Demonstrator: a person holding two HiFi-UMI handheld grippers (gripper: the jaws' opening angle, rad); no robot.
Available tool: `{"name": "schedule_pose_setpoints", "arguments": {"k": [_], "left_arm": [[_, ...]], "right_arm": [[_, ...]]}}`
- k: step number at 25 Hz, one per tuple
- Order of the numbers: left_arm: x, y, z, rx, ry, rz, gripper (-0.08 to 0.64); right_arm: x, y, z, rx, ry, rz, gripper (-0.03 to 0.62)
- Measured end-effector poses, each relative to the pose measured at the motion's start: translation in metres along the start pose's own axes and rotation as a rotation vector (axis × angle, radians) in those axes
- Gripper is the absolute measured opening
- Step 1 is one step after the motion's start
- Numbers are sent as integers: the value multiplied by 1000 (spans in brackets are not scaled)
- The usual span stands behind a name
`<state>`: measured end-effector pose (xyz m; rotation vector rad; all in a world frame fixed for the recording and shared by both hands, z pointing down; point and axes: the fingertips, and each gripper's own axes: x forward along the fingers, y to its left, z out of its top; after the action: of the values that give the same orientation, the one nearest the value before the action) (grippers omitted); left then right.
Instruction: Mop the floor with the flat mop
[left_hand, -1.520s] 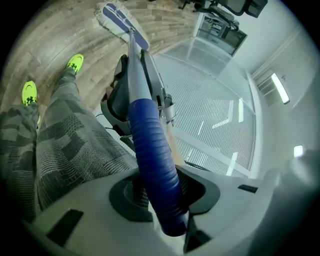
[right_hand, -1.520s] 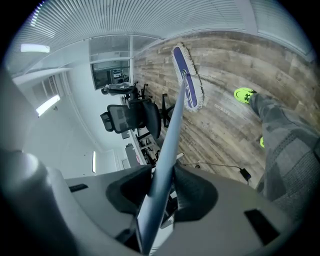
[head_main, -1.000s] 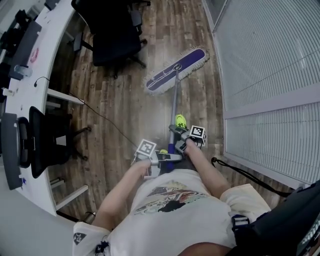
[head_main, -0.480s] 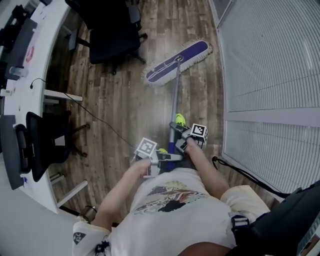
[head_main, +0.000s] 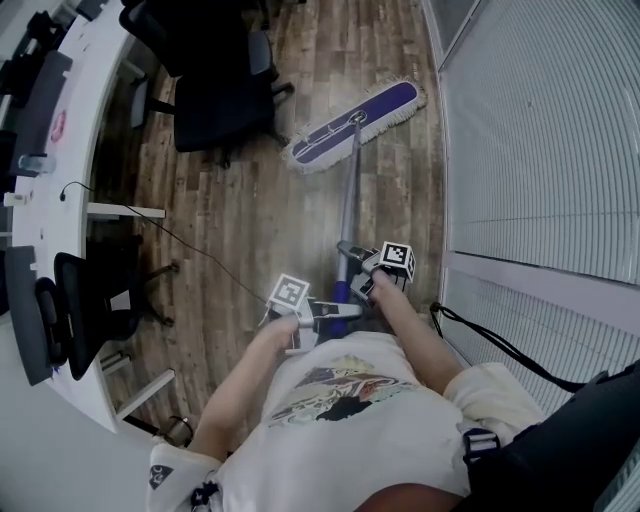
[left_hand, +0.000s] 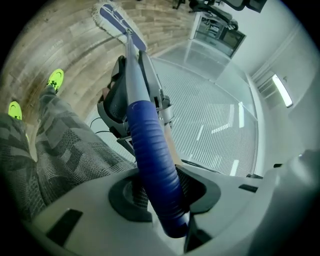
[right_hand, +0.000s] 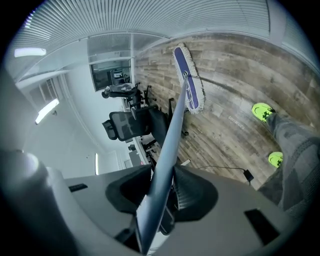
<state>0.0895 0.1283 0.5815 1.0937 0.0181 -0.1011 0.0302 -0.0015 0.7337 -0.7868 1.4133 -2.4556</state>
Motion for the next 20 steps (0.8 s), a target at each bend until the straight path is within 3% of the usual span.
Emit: {"name": "schedule_pose_setpoints", "arguments": {"k": [5, 14, 20], "left_arm": [[25, -28, 52, 8, -61, -54, 126], [43, -70, 118, 25, -133, -123, 127], [30, -103, 177, 39, -62, -116, 132]], "right_arm": [[9, 29, 52, -18, 17, 0, 138], [29, 70, 111, -27, 15, -2, 138], [73, 108, 153, -48, 16, 3, 138]]}}
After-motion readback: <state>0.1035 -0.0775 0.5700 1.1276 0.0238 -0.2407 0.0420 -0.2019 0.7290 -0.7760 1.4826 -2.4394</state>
